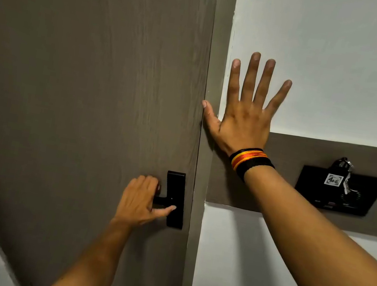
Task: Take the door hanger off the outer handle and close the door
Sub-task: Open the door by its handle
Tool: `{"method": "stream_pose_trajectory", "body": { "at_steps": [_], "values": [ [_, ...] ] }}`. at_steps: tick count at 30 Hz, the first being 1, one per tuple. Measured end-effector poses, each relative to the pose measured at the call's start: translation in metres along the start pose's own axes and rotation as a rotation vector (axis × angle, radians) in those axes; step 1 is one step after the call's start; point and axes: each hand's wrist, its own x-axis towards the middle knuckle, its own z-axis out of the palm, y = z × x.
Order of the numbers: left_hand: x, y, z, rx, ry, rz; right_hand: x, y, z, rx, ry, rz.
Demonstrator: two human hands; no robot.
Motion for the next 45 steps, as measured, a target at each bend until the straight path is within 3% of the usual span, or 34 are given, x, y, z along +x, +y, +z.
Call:
{"method": "stream_pose_trajectory", "body": {
  "at_steps": [7,17,20,26,31,35,39,45],
  "values": [
    [-0.002,0.002,0.010,-0.048,-0.094,-0.171,0.001,0.000,0.008,-0.011,0.074,-0.028],
    [-0.029,0.055,0.049,-0.452,0.032,-0.759,0.000,0.003,0.014,-0.025,0.101,-0.022],
    [-0.033,0.064,0.054,-0.548,0.056,-0.838,-0.002,0.003,0.015,-0.022,0.105,-0.029],
    [-0.044,0.064,0.037,-0.603,0.003,-0.807,-0.003,0.005,0.014,-0.006,0.071,-0.034],
    [-0.067,0.062,0.010,-0.598,-0.058,-0.743,-0.003,0.004,-0.002,0.067,-0.074,-0.067],
    [-0.078,0.038,-0.023,-0.412,-0.186,-0.557,-0.052,0.008,-0.028,0.553,-0.045,-0.049],
    [-0.086,0.028,-0.049,-0.268,-0.249,-0.440,-0.150,0.012,-0.056,1.053,-0.266,0.246],
    [-0.122,0.024,-0.095,-0.151,-0.283,-0.312,-0.222,0.015,-0.056,1.353,-0.819,0.765]
  ]
}}
